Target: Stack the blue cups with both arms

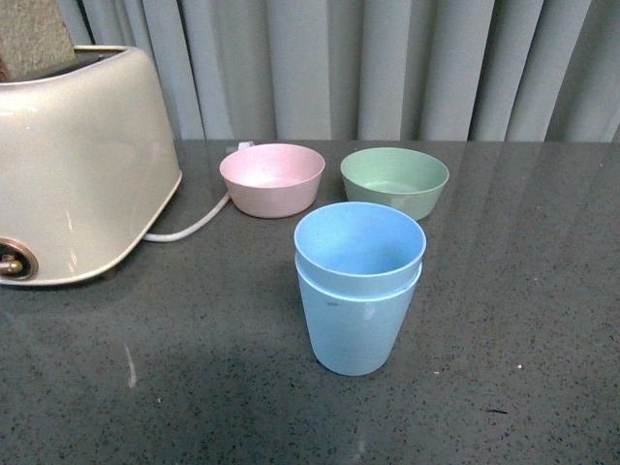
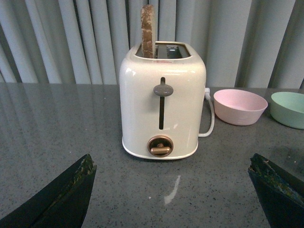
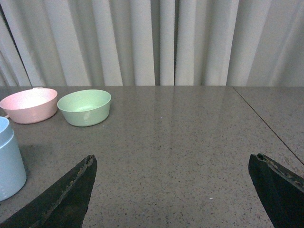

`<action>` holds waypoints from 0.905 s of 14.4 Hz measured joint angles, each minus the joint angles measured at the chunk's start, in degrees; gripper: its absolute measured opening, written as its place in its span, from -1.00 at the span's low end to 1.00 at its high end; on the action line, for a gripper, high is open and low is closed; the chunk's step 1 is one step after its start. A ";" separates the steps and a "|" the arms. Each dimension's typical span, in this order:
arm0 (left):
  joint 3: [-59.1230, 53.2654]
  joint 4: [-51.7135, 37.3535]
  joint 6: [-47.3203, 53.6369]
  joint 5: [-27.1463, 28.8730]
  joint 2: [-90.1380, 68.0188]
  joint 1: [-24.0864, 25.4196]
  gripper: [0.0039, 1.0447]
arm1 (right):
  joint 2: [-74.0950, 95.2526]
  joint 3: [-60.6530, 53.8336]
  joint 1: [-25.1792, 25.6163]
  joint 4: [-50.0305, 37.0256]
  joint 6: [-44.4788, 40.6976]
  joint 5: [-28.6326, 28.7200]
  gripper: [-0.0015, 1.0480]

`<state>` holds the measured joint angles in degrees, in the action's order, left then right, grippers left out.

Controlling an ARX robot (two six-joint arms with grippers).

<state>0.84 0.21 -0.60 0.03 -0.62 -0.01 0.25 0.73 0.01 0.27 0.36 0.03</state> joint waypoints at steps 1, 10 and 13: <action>0.00 0.00 0.00 0.00 0.00 0.00 0.88 | 0.00 0.00 0.00 0.00 0.00 0.00 0.87; 0.00 0.00 0.00 0.02 0.00 0.00 0.88 | 0.00 0.00 0.00 0.00 0.00 0.00 0.87; 0.00 0.00 0.00 0.02 0.00 0.00 0.88 | 0.00 0.00 0.00 0.00 0.00 0.00 0.87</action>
